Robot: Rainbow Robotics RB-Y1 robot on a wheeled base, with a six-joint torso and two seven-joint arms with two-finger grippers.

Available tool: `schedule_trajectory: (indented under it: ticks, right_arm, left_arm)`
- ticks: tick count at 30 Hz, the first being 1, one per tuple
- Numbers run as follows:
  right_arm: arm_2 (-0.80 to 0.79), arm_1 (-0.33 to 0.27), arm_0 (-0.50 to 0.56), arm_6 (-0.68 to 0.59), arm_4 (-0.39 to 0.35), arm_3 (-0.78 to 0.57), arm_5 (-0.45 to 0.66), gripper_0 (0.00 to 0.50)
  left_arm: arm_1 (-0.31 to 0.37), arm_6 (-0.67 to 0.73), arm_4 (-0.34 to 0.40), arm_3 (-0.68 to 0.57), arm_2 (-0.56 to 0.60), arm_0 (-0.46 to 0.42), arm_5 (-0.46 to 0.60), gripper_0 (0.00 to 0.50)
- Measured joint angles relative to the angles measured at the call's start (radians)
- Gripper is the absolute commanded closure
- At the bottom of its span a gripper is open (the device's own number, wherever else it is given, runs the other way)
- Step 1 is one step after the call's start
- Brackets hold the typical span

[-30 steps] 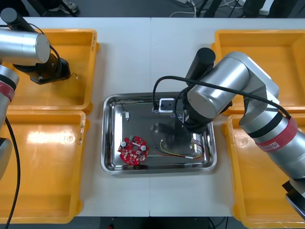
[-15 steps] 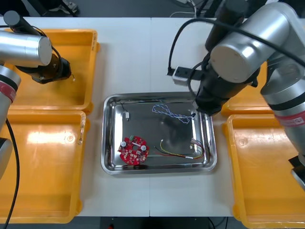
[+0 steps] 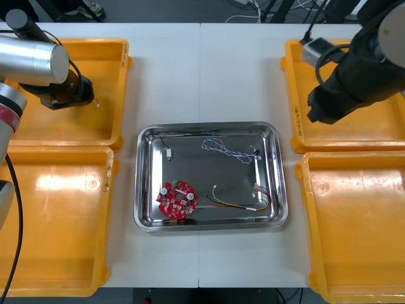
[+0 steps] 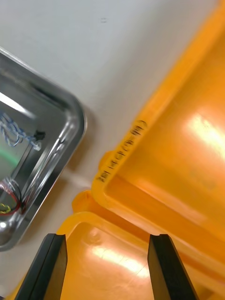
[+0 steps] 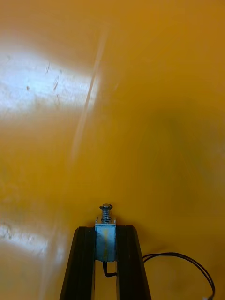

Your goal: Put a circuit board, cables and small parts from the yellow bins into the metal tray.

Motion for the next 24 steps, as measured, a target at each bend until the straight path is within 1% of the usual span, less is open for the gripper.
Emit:
schedule_trajectory:
  ticks: [1, 3, 7, 12, 14, 17, 22, 24]
  right_arm:
    - [-0.016, -0.012, 0.004, -0.028, -0.010, 0.000, 0.000, 0.000]
    - [-0.049, -0.032, 0.016, -0.036, -0.026, 0.000, 0.000, 0.000]
    - [-0.108, -0.070, 0.051, -0.063, -0.049, -0.003, 0.000, 0.000]
    - [-0.148, -0.129, 0.114, -0.215, -0.065, -0.040, 0.000, 0.000]
    - [-0.154, -0.153, 0.148, -0.227, -0.069, -0.061, 0.000, 0.000]
    - [-0.175, -0.177, 0.203, -0.236, -0.080, -0.081, 0.000, 0.000]
    - [-0.246, -0.191, 0.281, -0.360, -0.117, -0.089, 0.000, 0.000]
    - [-0.264, -0.199, 0.301, -0.373, -0.126, -0.089, 0.000, 0.000]
  left_arm:
    - [0.001, 0.000, 0.000, -0.013, 0.000, 0.000, 0.031, 0.500]
    - [0.005, 0.000, 0.000, -0.052, 0.000, 0.000, 0.098, 0.500]
    - [0.010, 0.000, 0.000, -0.142, 0.000, 0.000, 0.197, 0.500]
    - [0.011, 0.000, -0.001, -0.254, 0.000, 0.000, 0.316, 0.500]
    - [0.011, 0.000, -0.001, -0.310, 0.000, 0.000, 0.388, 0.500]
    - [0.011, 0.000, -0.001, -0.396, -0.006, 0.000, 0.467, 0.500]
    - [0.011, 0.000, 0.002, -0.499, -0.042, 0.000, 0.535, 0.500]
    - [0.011, 0.000, 0.005, -0.525, -0.056, 0.000, 0.546, 0.500]
